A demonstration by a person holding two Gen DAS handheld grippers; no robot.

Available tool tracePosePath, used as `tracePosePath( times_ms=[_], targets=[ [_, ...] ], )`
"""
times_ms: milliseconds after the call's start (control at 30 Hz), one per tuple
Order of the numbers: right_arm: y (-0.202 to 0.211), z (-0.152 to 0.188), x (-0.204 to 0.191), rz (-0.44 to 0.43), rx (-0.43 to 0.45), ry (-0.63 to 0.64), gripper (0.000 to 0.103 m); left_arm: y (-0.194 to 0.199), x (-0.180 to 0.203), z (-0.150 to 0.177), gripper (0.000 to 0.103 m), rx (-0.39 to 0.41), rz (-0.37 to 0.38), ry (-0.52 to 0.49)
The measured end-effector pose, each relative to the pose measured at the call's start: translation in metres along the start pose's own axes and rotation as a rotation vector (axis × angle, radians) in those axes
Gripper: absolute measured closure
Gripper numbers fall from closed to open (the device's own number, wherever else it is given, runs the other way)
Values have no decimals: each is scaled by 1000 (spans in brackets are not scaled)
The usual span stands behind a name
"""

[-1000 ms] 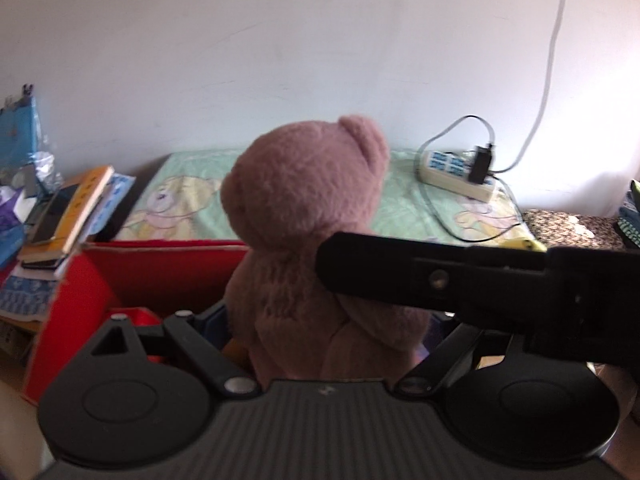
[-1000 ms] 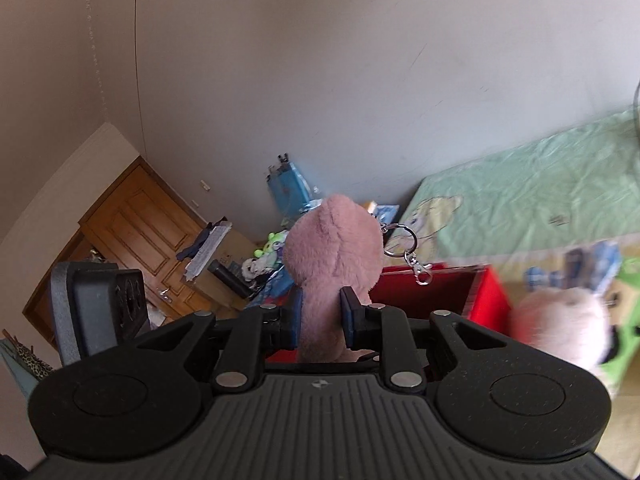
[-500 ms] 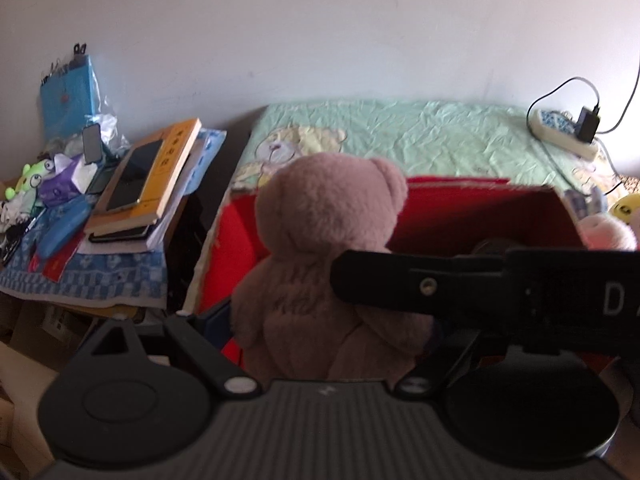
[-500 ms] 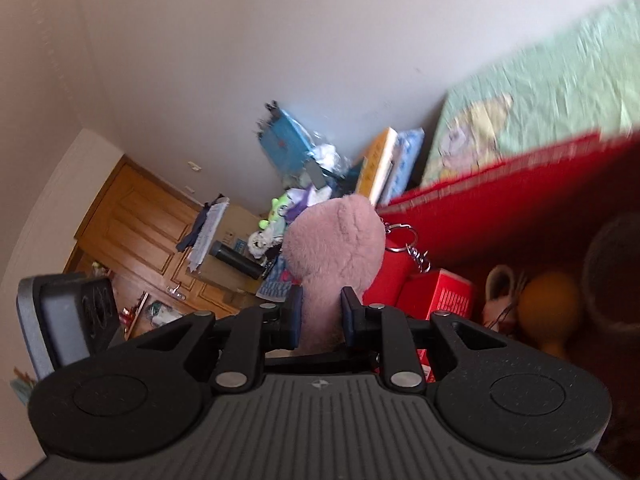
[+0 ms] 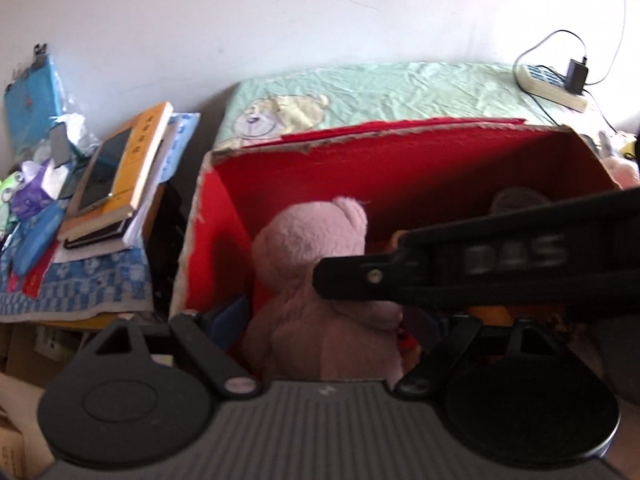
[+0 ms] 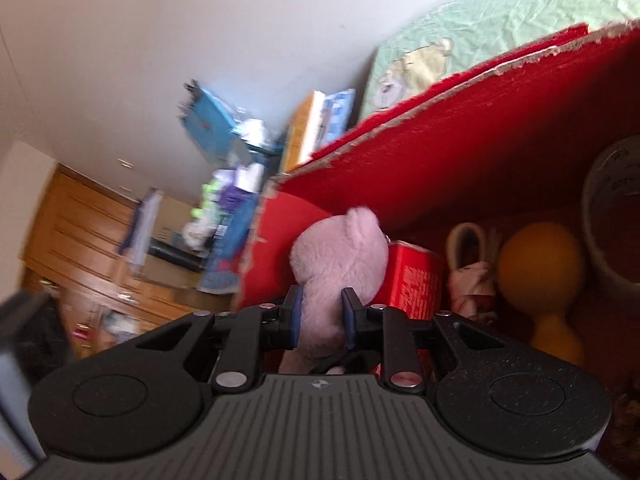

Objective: Organize objects
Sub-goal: 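Carry the teddy bear over the red box and lower it inside, then open the right gripper and withdraw it from the red box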

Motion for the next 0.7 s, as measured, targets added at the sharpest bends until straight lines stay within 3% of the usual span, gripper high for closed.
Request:
tracePosePath(
  times_ms=[233, 467, 700],
  targets=[
    [2, 3, 4, 3, 7, 29, 75, 10, -2, 3, 14, 16, -16, 1],
    [42, 0, 4, 41, 74, 67, 73, 20, 5, -7, 14, 7, -50, 40],
    [109, 7, 6, 124, 185, 160, 56, 42, 54, -13, 13, 21, -104, 20]
  ],
)
Point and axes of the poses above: each gripper's, at about its wrist camera, not at the fingertips, and y roughly against the way its jaws point, x to its right, z to its underside, the point moved 6 cm from there along -y, roughly the way its jaws point, and after that the axes turned 5 degrees about -x, right-handed, at the moved point
